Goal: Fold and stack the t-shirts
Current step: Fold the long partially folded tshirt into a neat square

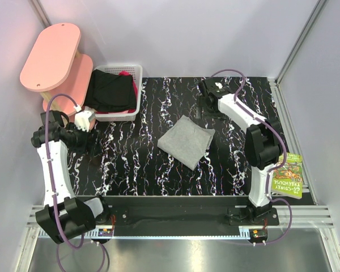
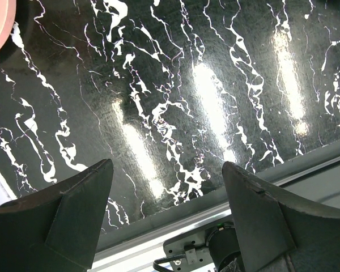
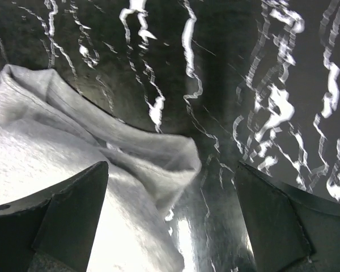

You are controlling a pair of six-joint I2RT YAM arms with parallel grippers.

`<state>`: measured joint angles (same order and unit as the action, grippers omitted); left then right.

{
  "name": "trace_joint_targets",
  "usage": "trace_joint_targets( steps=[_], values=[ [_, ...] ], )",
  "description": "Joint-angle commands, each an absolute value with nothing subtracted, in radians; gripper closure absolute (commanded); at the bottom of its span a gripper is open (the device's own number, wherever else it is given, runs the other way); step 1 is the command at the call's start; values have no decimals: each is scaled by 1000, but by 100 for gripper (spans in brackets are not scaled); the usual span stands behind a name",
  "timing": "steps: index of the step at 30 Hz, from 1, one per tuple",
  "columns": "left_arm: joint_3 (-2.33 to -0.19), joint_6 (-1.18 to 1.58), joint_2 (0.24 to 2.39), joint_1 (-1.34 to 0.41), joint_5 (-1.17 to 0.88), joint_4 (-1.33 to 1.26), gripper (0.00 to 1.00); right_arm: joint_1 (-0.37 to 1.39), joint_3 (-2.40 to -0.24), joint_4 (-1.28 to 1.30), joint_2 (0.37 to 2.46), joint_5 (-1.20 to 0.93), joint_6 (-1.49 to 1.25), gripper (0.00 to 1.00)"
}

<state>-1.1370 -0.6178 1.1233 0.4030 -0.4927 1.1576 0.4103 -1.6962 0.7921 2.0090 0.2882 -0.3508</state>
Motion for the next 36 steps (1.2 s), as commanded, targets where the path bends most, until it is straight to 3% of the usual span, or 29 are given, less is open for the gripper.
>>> trace_joint_targets(
  steps=[1,6,9,15,20,26,36],
  values=[
    [-1126,-635,1094,393,-509,1150,16,408,-1689,825,1855,260,-423,0],
    [-1120,-632,1100,391,-511,1152,16,408,-1490,594,1700,-431,-471,0],
    [-1124,-627,1097,385,-512,1150,16,408,-1367,447,1687,-679,-536,0],
    [-1126,-624,1089,371,-502,1161,16,391,-1261,339,1831,-808,-592,0],
    [-1123,-624,1080,351,-485,1169,15,319,-1210,319,1969,-776,-604,0],
    [-1129,-624,1088,339,-479,1172,15,284,-1151,149,2077,-931,-661,0],
    [-1150,-586,1109,262,-483,1173,13,284,-1187,17,1855,-1106,-839,0]
  ],
)
